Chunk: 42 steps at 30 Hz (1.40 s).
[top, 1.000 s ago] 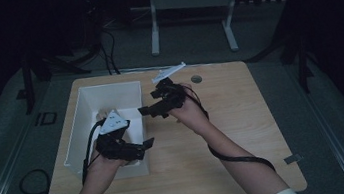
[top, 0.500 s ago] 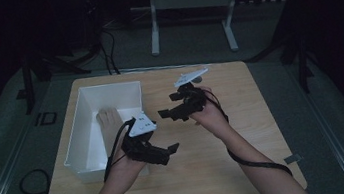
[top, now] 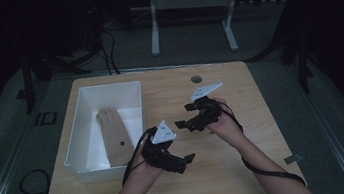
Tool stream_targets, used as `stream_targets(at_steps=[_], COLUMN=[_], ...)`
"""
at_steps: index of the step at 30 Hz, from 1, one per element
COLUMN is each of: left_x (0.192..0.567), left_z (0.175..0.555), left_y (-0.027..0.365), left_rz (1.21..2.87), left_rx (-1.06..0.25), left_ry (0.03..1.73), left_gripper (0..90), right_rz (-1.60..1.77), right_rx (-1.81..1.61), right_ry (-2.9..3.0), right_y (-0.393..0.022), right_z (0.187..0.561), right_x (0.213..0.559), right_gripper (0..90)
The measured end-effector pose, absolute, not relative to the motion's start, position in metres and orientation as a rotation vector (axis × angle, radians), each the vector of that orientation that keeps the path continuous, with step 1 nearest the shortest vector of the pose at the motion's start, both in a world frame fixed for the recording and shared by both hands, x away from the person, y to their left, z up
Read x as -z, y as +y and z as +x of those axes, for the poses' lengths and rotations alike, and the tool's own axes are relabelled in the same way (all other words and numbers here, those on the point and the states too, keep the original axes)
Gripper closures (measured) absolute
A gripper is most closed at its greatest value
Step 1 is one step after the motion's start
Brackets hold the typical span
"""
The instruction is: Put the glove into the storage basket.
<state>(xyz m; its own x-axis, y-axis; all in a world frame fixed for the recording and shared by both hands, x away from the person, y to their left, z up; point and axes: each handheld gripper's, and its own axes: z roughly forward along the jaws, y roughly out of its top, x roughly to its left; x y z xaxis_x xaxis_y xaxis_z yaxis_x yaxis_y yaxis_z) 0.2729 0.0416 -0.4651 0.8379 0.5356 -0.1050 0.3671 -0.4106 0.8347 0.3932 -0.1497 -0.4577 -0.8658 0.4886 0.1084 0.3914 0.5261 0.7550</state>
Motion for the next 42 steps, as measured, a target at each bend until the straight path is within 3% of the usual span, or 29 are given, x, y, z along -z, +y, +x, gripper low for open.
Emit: stream_targets(at_steps=[2,12,42], left_x=[0.469,0.481,0.545], left_z=[0.271,0.265,0.273], left_y=[0.036,0.009,-0.026], left_rz=[2.061,2.083,2.117], left_rx=[-0.252,-0.165,-0.092], left_ry=[0.643,0.584,0.545], left_gripper=[2.6,2.6,2.6], right_rz=[0.762,0.781,0.854], right_rx=[-1.259,-1.262,-1.255], right_ry=[2.642,2.661,2.628], right_y=[-0.155,-0.18,-0.246], right_z=[0.392,0.389,0.364], right_x=[0.463,0.49,0.541], right_gripper=[16.6,16.6,14.7])
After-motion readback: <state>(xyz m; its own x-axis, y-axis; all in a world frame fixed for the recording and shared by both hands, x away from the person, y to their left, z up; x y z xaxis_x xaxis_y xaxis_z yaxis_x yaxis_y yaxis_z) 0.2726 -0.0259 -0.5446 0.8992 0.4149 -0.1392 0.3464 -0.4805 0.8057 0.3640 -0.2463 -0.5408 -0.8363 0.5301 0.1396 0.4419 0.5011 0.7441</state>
